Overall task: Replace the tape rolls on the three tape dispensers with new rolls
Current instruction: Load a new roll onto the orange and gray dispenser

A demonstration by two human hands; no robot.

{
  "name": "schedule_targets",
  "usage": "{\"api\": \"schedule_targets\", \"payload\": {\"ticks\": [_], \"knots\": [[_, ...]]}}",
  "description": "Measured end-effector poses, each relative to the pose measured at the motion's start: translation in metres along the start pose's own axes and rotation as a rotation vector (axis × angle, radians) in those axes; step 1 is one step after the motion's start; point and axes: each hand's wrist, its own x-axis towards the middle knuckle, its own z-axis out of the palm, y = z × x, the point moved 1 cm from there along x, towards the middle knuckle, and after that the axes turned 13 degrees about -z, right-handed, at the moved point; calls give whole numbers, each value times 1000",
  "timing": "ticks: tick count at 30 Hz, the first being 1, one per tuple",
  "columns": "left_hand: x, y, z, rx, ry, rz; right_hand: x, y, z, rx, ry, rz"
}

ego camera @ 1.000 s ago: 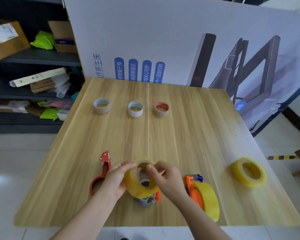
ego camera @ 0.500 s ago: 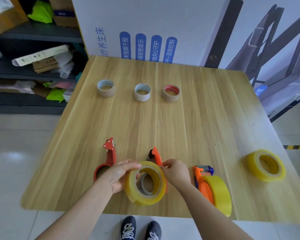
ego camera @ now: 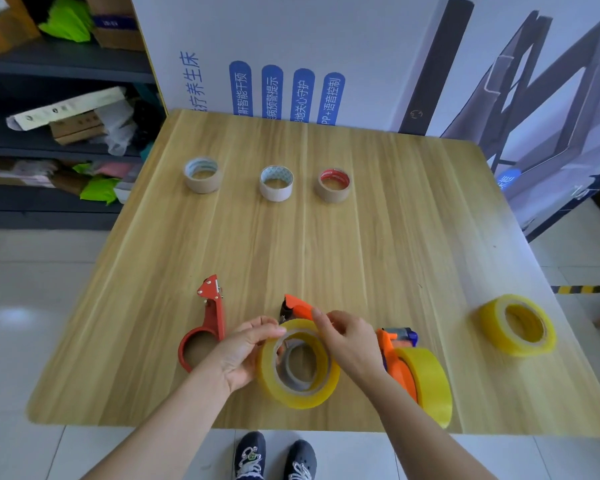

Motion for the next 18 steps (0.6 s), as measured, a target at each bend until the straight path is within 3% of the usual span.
{"api": "schedule_targets", "payload": {"ticks": [3,8,14,18], "knots": [[3,-7,4,-18,-16,13,-15,7,-8,-18,-64,-114],[4,-18,10,43,-16,76,-27,19,-12,-232,-28,-311],[4,-20,29,221,103,197,-28,21,-24,-440,39,-325],[10,-22,31,284,192,231,-25,18,-28,-486,-14,-290]]}}
